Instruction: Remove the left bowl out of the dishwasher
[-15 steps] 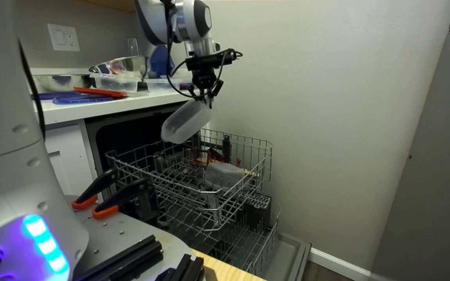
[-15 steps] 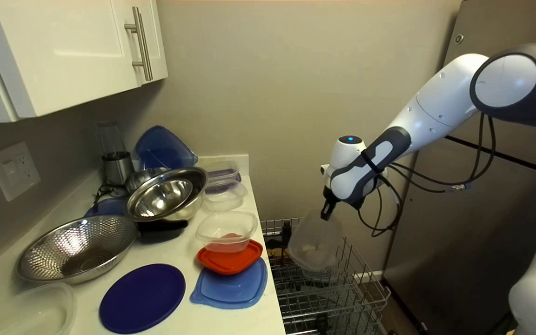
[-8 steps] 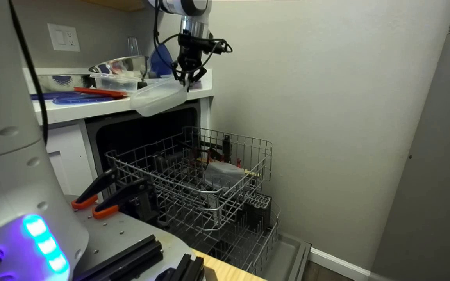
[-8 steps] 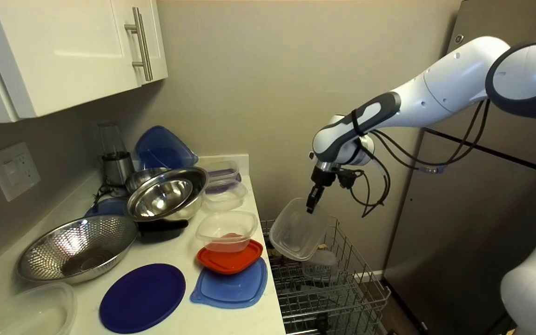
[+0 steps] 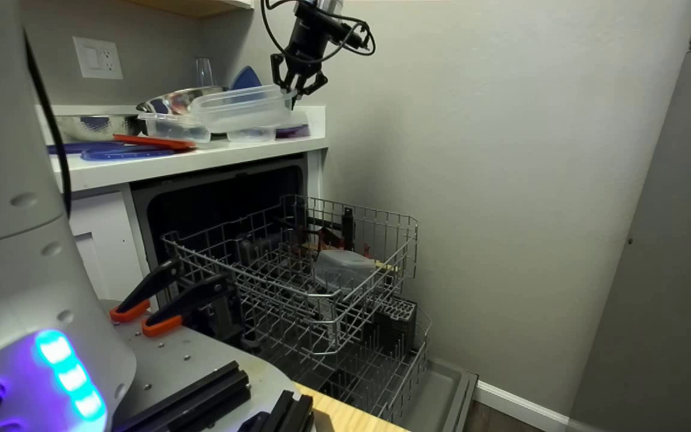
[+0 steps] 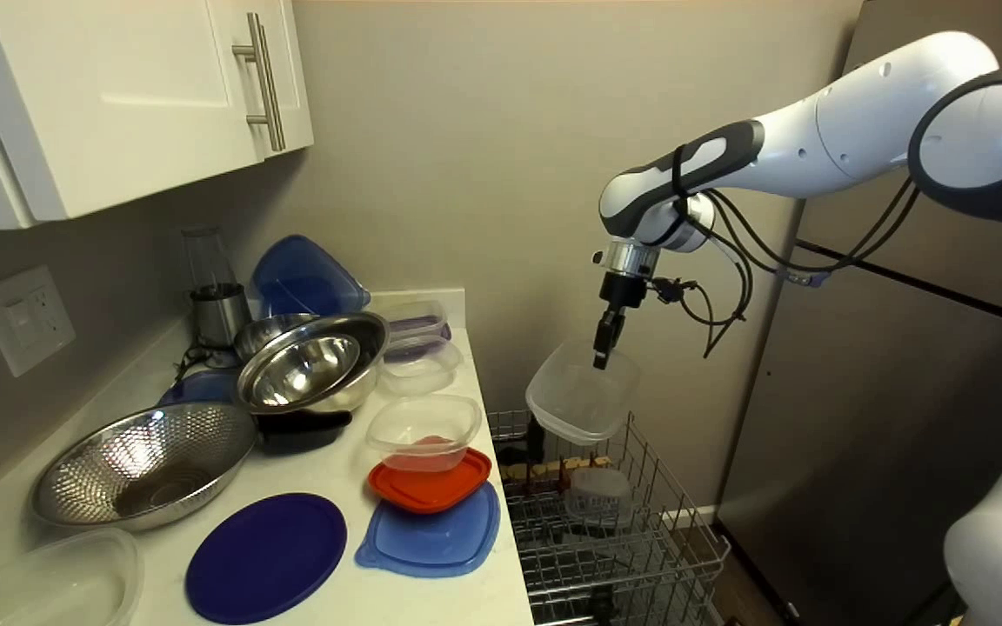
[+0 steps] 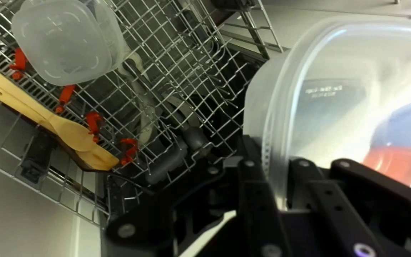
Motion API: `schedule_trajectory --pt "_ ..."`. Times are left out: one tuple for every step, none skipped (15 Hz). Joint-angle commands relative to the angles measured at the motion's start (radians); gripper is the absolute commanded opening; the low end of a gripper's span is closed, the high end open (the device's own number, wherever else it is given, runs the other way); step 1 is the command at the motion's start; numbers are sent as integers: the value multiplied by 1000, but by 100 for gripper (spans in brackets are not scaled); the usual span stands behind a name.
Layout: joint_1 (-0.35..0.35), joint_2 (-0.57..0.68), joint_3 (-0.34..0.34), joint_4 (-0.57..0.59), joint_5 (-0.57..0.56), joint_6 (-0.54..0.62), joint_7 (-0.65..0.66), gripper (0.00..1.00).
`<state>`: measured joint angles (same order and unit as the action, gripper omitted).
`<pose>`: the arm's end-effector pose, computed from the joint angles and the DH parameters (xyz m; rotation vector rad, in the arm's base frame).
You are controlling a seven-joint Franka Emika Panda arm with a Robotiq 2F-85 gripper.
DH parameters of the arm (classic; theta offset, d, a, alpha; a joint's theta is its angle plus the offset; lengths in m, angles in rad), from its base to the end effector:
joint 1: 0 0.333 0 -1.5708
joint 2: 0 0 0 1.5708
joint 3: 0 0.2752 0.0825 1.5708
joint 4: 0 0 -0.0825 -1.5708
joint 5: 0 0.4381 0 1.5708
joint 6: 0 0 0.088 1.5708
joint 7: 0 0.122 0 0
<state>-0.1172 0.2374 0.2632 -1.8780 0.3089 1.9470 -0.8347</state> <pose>0.6212 0.1139 0.2995 -2.5265 -1.1290 0.0537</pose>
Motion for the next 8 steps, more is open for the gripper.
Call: schedule_trajectory --pt "38 10 -42 57 102 -92 -66 1" --pt "48 14 -48 67 123 -102 -70 1" --pt "57 22 -49 79 149 -113 -73 1" --pt "67 28 -50 88 167 -117 -70 1" --pt "78 42 -45 102 193 -119 -69 1" --pt "91 54 -42 114 205 -119 -62 1" --pt "105 73 -36 131 222 -118 -61 1" --pt "117 89 -33 146 231 -120 -58 1"
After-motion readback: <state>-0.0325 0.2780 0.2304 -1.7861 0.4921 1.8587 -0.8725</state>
